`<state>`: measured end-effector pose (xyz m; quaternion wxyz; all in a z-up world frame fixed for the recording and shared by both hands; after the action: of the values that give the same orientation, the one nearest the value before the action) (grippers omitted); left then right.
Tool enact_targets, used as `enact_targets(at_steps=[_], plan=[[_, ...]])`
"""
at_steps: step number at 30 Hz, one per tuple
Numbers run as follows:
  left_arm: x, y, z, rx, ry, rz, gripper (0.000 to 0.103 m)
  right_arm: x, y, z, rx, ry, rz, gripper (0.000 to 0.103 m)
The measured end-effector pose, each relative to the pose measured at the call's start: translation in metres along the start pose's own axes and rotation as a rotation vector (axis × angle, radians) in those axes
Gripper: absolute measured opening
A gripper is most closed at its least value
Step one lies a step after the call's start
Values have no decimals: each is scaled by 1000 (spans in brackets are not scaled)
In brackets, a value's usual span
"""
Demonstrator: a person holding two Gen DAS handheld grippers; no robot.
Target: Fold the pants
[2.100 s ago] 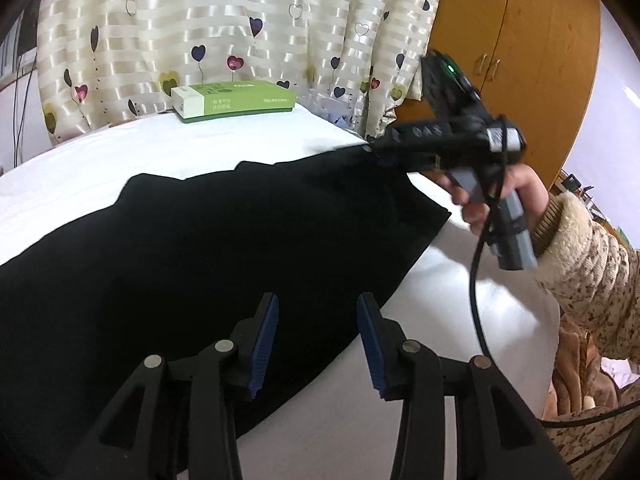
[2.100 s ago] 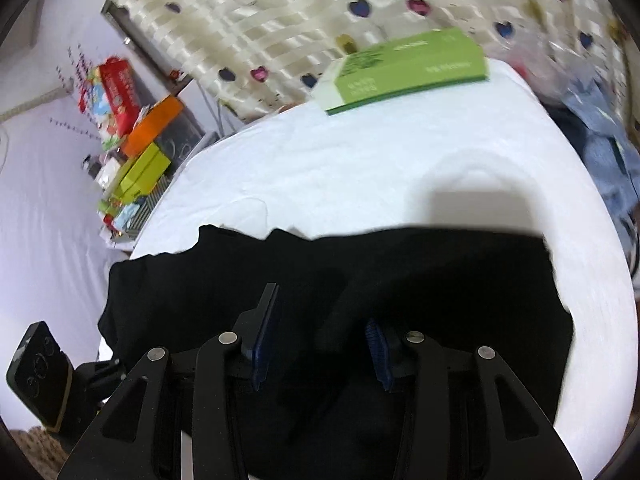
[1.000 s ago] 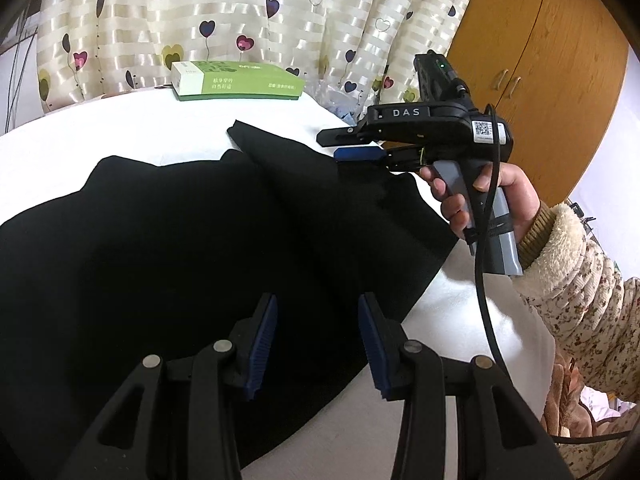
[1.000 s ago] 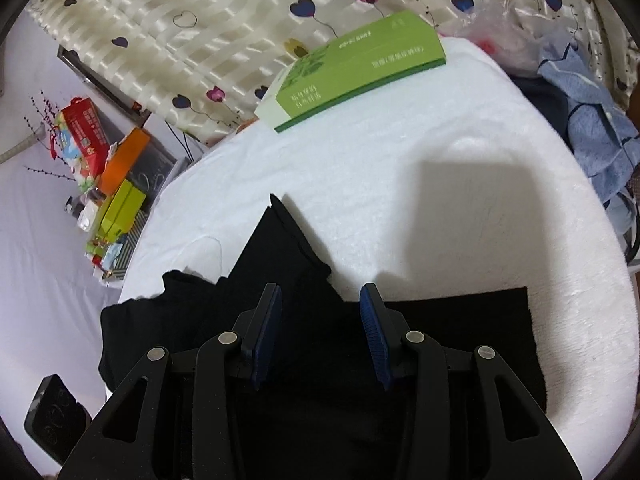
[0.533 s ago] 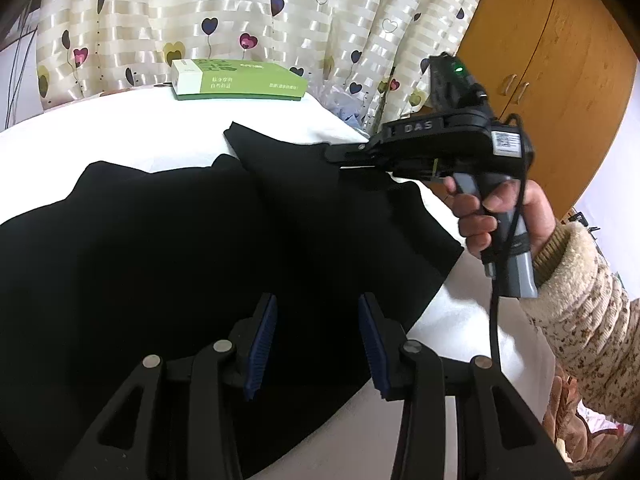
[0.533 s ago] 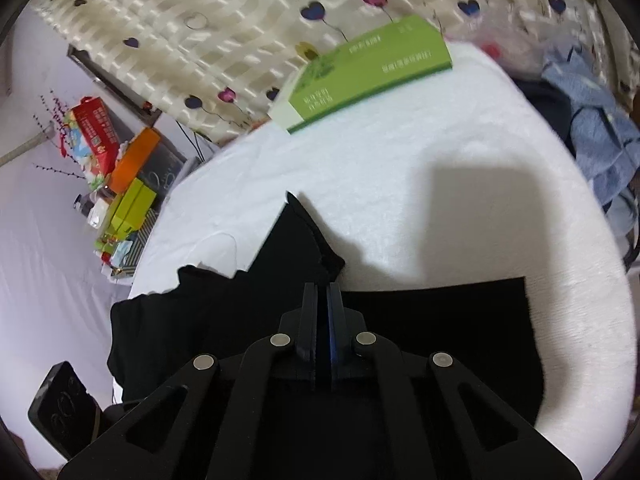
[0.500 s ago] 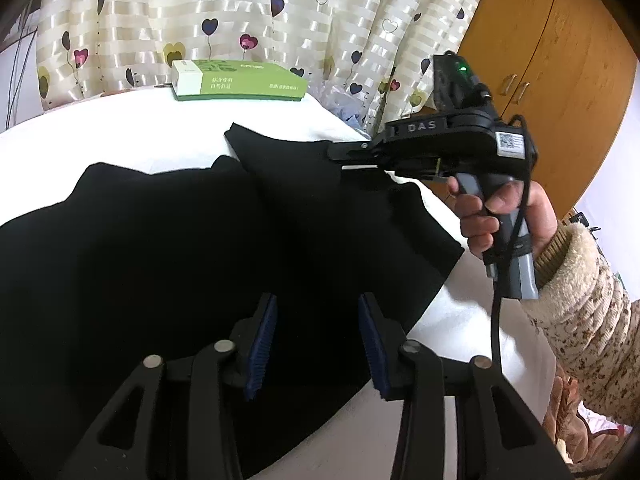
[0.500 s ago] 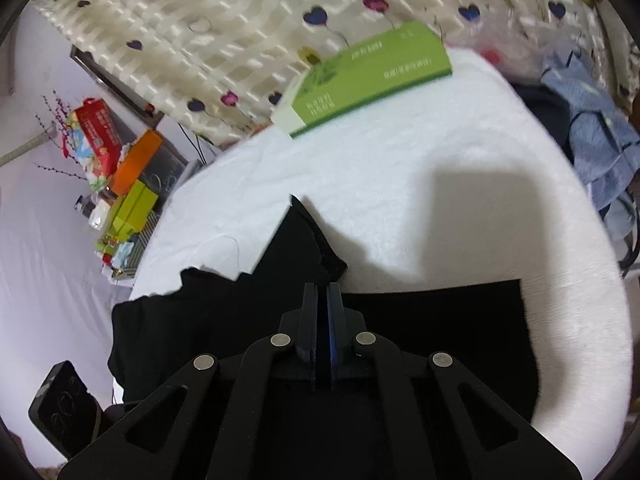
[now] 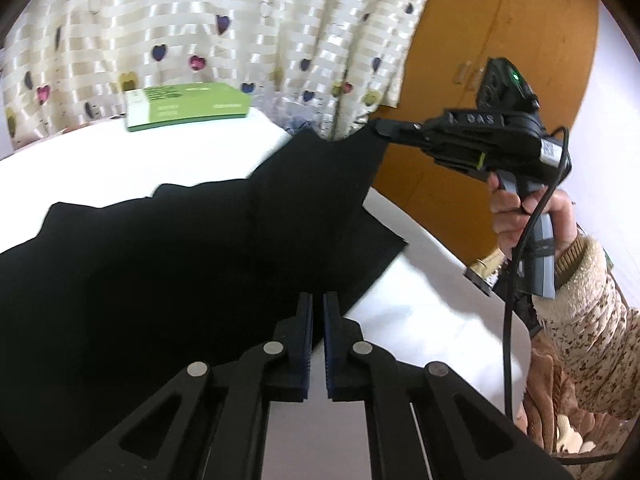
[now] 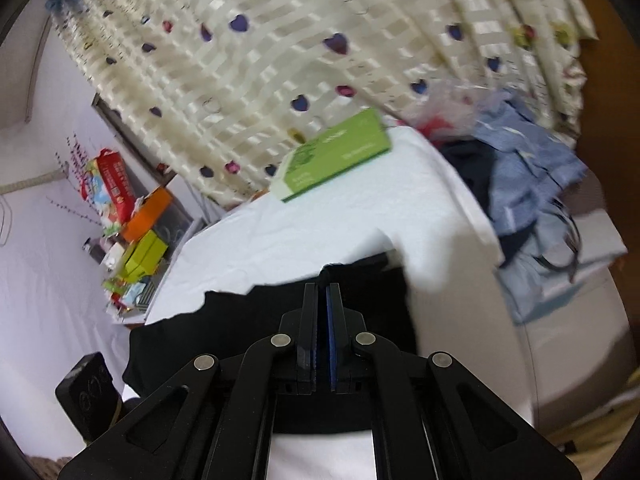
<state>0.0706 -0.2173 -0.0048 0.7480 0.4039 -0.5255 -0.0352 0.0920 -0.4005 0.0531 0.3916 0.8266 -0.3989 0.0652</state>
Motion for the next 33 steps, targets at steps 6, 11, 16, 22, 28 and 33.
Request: enact_targets(at_steps=[6,11,16,22,28,33], plan=[[-12,-15,10,-56,19,-48,6,-25,-13,54,-93,-106,-66,4],[-10,-10,18,-68,-9,-51,7,-30,-7,69,-96,-138,-62,4],[-9,-5,6,-39,28,-48,7,-29,-4,84,-190,-115,-50,0],[-10,-1,-16,14,60,-53,20,-12,-4,52,-182,18,16,1],[-5,21,-65,129,85,-38,44,3,-40,31,-274,165,14,29],[1,38,-138,233,193,-24,44,0,-63,34,-342,236,-20,42]])
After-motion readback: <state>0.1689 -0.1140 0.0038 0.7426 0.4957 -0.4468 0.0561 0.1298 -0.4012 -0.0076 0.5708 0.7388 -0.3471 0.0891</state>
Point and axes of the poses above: each gripper's, at about its wrist camera, not at the fingertips, and y roughly against the way its jaws point, z to its right, x to its top, the point moved 8 cm from there along -y, roughly the way its jaws point, and after that the axes turned 15 degrees about -y, right-handed, at the moved point
